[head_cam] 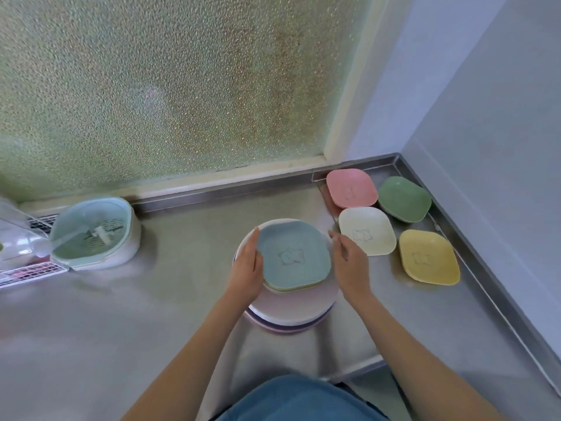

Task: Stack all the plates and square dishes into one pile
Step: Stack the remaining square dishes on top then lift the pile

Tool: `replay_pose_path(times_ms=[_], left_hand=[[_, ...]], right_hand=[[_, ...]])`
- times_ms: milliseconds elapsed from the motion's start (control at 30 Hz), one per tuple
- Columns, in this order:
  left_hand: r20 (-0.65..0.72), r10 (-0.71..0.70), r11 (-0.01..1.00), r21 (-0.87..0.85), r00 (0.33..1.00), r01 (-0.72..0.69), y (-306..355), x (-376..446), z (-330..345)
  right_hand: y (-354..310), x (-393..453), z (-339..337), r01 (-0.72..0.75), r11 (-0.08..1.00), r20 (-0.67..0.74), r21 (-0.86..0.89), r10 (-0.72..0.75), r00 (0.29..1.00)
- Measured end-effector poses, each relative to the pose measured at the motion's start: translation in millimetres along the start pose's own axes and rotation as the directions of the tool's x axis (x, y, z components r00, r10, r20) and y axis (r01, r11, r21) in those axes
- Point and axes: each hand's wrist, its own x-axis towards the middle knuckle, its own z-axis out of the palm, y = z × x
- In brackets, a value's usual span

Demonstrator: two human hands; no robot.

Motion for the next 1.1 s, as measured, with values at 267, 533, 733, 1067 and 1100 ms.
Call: replay_pose_path(times_ms=[267, 533, 733, 1067, 1100], left_hand=[[-0.088, -0.202, 0.945, -0.277, 0.975, 0.171, 11, 1, 3], [-0.163, -0.31, 0.89, -0.397, 0.937, 0.225, 14, 2, 11], [-0.176, -0.298, 0.892, -0.401, 0.938, 0.208, 18, 0, 12], [-0.079, -0.416, 0.74, -0.608, 0.906, 0.287, 27, -1, 8], [-0.088, -0.414, 0.743, -0.608, 0.906, 0.28, 26, 0, 9]], right_hand=[[107, 39, -38, 0.034, 0.699, 0.153, -0.714, 0.108, 0.982], [71, 30, -33, 0.289, 0.77, 0.083, -0.569, -0.296, 0.952], [-6, 5, -30, 0.679, 0.597, 0.02, -0.427, -0.745, 0.667], [-16, -23, 17, 0.836, 0.417, 0.451, -0.357, -0.707, 0.545], [-18, -20, 12, 0.828, 0.465, 0.452, -0.313, -0.694, 0.56]])
